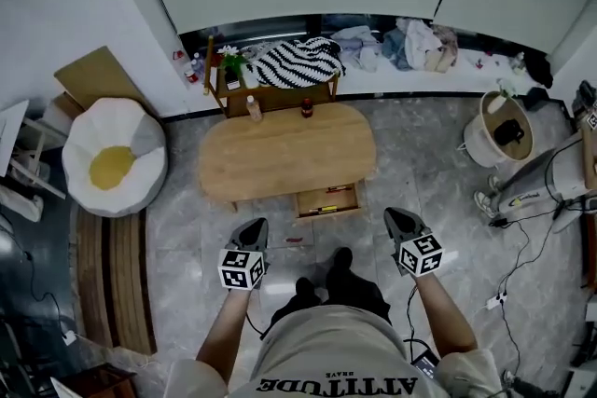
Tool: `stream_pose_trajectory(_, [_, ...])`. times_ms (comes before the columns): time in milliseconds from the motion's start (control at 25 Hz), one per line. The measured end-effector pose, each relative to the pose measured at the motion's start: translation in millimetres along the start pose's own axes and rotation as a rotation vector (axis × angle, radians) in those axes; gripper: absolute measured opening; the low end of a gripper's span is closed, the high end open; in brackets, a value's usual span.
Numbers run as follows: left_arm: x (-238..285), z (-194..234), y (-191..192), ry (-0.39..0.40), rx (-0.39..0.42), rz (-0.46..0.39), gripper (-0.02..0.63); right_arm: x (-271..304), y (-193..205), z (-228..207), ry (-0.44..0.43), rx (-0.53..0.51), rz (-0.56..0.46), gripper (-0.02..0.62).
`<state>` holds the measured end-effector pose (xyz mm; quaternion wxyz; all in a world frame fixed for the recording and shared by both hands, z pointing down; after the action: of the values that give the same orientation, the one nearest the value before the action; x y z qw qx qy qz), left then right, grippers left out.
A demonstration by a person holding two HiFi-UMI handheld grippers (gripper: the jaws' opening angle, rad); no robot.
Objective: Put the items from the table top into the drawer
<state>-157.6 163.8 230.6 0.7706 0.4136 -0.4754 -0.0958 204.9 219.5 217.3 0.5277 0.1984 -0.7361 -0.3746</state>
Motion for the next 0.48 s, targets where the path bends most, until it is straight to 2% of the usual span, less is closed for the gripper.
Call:
stream_pose_trajectory(240, [-31, -16, -3, 0.018, 0.047, -0.030, 0.021, -39, 7, 20, 0.035, -0.021, -0.054, 0.020])
stream_pose_trajectory(480, [-53, -43, -9, -0.016, 0.082, -0.084, 0.021, -73, 12, 19, 0.060, -0.089, -0.096, 0.020])
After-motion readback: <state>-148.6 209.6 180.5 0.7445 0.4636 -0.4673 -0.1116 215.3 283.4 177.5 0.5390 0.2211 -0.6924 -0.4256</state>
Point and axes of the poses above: the fingertips, and each gripper's own axes: x forward along the fingers, z to its left, y out of its underside, the point moved 5 cm from there along -x, backward along the fingers, and after that the axes turned 14 degrees about z, right-handed, at the moved point
